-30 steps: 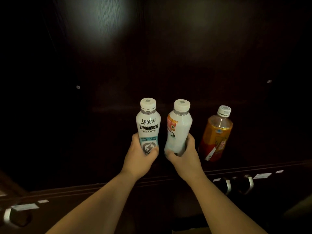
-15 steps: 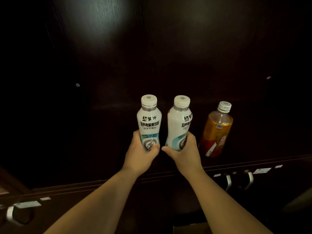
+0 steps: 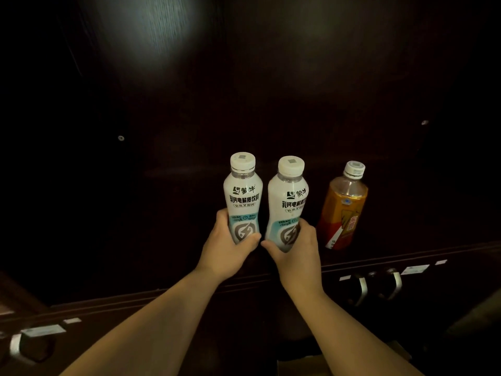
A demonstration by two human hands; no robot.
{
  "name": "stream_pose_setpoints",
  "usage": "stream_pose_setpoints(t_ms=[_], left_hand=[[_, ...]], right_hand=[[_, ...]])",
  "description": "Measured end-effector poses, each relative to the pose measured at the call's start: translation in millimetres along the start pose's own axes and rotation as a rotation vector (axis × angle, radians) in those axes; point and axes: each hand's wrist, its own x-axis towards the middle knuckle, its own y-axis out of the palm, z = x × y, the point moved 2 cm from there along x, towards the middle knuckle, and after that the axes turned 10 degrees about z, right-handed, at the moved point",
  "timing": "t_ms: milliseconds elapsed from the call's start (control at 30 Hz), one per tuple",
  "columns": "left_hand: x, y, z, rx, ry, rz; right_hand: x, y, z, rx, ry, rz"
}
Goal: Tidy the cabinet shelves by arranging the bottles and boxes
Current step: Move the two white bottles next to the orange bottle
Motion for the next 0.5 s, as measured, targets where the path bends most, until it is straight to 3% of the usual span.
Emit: stream_pose_setpoints(t_ms=[500], left_hand=[[-5,24,-8,-0.024,0.032,0.055]], right_hand=[[-19,-15,-10,0.023,0.024,-0.010]])
